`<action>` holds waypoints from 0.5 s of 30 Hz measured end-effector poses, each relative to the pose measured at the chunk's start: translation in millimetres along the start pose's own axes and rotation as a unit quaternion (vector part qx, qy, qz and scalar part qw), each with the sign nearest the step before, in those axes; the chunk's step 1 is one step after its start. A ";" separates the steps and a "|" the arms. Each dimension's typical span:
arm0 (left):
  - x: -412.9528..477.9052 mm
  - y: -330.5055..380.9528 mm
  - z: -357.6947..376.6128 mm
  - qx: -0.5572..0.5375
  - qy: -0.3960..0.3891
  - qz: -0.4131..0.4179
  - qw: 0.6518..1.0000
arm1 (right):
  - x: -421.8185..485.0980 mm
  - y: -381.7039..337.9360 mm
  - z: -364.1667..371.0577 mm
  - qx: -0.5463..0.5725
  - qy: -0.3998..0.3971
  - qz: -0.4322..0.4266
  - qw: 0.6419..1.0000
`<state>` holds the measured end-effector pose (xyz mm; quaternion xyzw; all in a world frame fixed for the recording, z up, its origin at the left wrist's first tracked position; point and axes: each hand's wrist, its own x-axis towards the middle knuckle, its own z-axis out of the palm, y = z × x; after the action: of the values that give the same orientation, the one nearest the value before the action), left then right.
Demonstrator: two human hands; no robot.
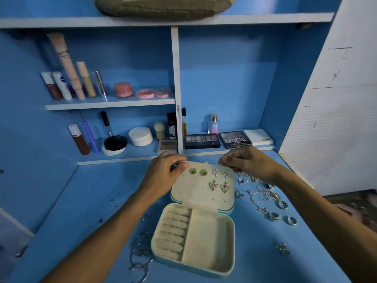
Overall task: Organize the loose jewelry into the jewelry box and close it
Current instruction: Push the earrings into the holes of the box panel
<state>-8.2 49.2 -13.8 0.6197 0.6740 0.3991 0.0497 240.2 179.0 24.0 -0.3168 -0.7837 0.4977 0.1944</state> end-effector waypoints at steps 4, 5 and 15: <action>0.4 -2.9 6.9 0.025 -0.031 -0.035 0.999 | 5.4 13.6 4.7 -0.057 0.009 0.008 0.998; 0.3 -3.8 8.2 0.030 -0.037 -0.039 0.998 | 6.5 16.6 5.5 -0.072 0.013 0.009 0.997; -3.8 -12.3 16.1 0.060 -0.079 -0.034 0.995 | 8.8 26.8 13.6 -0.187 0.009 0.000 0.982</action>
<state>-8.1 54.5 -33.7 0.6278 0.7114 0.3059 0.0784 233.5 184.3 -6.2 -0.3527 -0.8610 0.3390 0.1388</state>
